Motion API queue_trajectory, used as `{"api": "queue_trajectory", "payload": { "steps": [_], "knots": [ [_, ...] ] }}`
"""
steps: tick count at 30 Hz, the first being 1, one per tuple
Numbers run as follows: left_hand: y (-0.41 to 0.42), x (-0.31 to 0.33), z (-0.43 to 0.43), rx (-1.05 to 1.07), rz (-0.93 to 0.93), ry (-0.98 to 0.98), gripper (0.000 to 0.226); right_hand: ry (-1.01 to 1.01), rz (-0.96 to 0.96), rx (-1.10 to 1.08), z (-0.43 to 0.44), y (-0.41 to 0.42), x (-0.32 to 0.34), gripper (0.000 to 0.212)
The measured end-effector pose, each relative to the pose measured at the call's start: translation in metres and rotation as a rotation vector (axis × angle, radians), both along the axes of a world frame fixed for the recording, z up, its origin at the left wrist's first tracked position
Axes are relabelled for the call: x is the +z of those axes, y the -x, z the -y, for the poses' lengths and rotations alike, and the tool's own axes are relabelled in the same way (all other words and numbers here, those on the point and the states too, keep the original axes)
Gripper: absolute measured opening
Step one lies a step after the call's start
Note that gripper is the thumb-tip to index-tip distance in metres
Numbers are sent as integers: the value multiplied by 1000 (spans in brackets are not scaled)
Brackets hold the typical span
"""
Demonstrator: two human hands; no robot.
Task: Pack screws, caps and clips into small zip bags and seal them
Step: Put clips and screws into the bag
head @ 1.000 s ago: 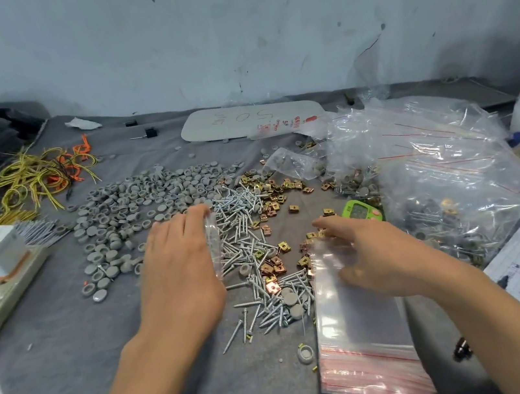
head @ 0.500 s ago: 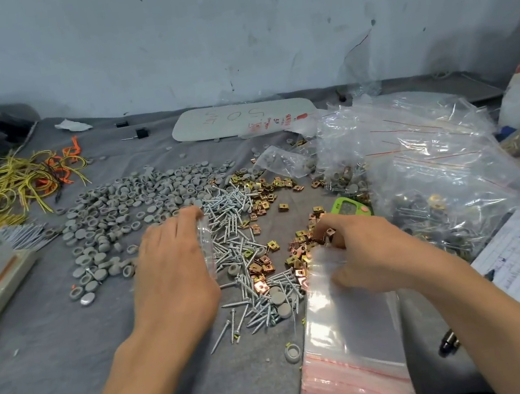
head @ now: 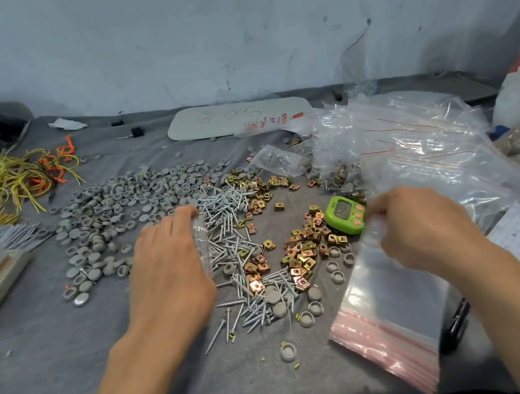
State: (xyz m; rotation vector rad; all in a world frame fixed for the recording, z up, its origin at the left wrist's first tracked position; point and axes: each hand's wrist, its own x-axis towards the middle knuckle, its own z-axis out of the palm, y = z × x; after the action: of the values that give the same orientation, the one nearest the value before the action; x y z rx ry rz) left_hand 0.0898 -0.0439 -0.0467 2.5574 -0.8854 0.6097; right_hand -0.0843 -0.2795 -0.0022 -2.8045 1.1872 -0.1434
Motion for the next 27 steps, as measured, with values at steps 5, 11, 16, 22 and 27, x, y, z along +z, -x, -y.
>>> {"api": "queue_trajectory", "payload": {
  "steps": [5,11,16,22,27],
  "knots": [
    [0,0,0,-6,17,2,76,-114,147,188,-28,-16,-3,37],
    [9,4,2,-38,-49,10,68,-165,-124,335,-45,-24,-10,15],
    [14,5,3,-27,-219,99,96,-187,-123,343,-48,-26,-11,25],
    [15,2,8,-103,-375,32,129,-115,-74,340,-48,-30,-11,24],
    [16,0,7,-157,-270,-25,113,-282,278,286,-47,-37,-11,27]
  ]
}}
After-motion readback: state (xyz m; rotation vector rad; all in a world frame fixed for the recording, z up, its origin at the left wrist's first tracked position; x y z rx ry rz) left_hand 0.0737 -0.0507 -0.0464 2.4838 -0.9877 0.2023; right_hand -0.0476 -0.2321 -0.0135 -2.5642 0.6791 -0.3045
